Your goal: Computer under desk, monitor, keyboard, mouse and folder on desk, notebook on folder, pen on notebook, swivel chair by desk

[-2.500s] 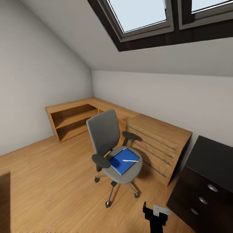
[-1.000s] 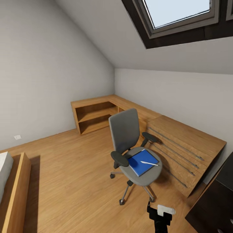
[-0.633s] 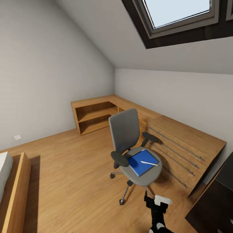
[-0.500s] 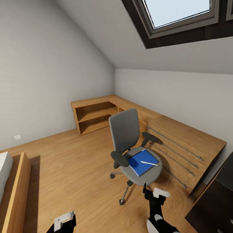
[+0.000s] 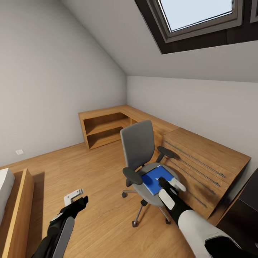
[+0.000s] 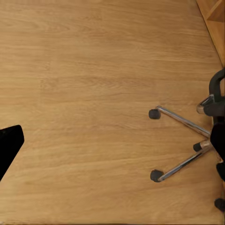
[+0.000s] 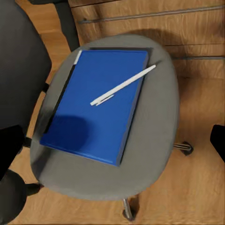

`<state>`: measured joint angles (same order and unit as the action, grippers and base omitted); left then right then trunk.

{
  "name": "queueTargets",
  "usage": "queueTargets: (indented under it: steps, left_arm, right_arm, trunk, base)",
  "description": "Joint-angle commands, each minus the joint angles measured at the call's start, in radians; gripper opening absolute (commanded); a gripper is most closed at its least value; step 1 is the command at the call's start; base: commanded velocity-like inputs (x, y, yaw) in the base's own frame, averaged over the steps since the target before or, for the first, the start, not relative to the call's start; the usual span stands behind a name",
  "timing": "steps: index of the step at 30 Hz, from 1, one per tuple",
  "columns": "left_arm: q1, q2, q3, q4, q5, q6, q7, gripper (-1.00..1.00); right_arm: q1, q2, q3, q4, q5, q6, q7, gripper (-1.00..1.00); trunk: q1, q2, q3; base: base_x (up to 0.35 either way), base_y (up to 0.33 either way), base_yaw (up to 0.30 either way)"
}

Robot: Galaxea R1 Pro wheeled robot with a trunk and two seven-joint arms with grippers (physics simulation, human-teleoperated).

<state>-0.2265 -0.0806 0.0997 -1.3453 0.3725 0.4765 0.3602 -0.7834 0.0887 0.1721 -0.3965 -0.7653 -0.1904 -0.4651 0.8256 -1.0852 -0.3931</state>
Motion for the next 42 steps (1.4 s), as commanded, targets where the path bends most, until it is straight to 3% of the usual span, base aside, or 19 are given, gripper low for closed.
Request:
queueTargets:
  steps: [1,4,7,10,17,42]
  left_arm:
    - [-0.005,0.0,0.004,-0.005,0.028,0.01,0.015,1.0]
    - [-0.015,0.002,0.018,-0.014,0.064,0.023,0.04,1.0]
    - [-0.019,0.011,0.037,-0.022,0.08,0.028,0.052,1.0]
    - [-0.021,0.02,0.052,-0.037,0.084,0.03,0.055,1.0]
    - [-0.018,0.027,0.078,-0.141,0.086,0.03,0.058,1.0]
    - [-0.01,0.029,0.077,-0.146,0.085,0.029,0.055,1.0]
  right_arm:
    - [-0.009,-0.003,0.003,-0.001,-0.039,0.003,-0.017,1.0]
    - [-0.027,-0.007,-0.013,0.003,-0.127,0.021,-0.06,1.0]
    - [-0.036,-0.008,-0.022,0.006,-0.181,0.03,-0.098,1.0]
    - [-0.038,-0.008,-0.024,0.007,-0.195,0.033,-0.127,1.0]
    - [-0.04,-0.013,-0.019,0.005,-0.192,0.043,-0.205,1.0]
    - [-0.039,-0.017,-0.017,0.006,-0.188,0.044,-0.209,1.0]
  trunk:
    - [0.0,-0.001,-0.001]
    - [0.0,-0.001,-0.001]
    - [0.0,-0.001,-0.001]
    - [0.0,-0.001,-0.001]
    - [0.0,-0.001,-0.001]
    - [0.0,-0.001,-0.001]
  base:
    - [0.0,0.0,0.0]
    - [0.0,0.0,0.0]
    - [0.0,0.0,0.0]
    - [0.0,0.0,0.0]
    - [0.0,0.0,0.0]
    - [0.241,0.0,0.0]
